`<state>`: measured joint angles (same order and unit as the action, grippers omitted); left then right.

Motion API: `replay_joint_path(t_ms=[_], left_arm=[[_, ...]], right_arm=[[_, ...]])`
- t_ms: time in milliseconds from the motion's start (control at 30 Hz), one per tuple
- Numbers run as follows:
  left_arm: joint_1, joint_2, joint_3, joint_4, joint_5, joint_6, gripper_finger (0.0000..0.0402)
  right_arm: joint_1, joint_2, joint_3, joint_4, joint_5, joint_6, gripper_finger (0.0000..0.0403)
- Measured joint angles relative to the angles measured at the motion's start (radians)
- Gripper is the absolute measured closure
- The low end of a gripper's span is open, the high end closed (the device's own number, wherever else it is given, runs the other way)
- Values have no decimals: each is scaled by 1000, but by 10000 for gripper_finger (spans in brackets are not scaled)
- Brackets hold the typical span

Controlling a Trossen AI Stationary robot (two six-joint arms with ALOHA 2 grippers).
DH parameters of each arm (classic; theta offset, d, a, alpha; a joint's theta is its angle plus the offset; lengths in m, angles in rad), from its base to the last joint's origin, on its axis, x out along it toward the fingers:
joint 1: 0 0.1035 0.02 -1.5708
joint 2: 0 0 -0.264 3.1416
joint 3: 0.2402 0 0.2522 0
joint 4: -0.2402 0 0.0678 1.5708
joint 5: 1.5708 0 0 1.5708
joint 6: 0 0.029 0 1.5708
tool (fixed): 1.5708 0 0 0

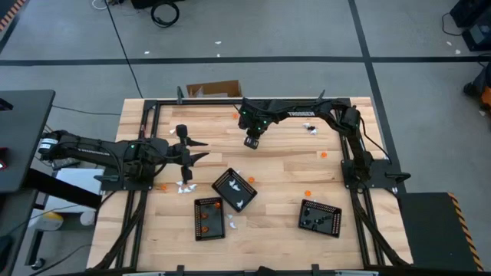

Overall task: Sort Halloween decoration
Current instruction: Put the white ghost toy into the middle black basket

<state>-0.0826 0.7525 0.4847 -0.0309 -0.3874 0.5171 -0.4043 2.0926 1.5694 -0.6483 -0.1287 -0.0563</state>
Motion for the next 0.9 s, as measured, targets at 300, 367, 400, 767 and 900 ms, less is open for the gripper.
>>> replay_joint_path(t_ms=[300,367,400,767,900], left_arm=[[0,0,0,2,0,-1,246],[0,0,0,2,0,-3,246],[0,0,0,2,0,-5,246],[0,0,0,2,0,-8,246],[0,0,0,1,0,-8,246]], right_arm=[[39,0,-72,183,28,-98,262],[42,0,-101,239,55,-101,237],[42,0,-111,264,72,-101,228],[20,-1,-180,305,113,-120,207],[21,-1,-180,305,121,-120,211]])
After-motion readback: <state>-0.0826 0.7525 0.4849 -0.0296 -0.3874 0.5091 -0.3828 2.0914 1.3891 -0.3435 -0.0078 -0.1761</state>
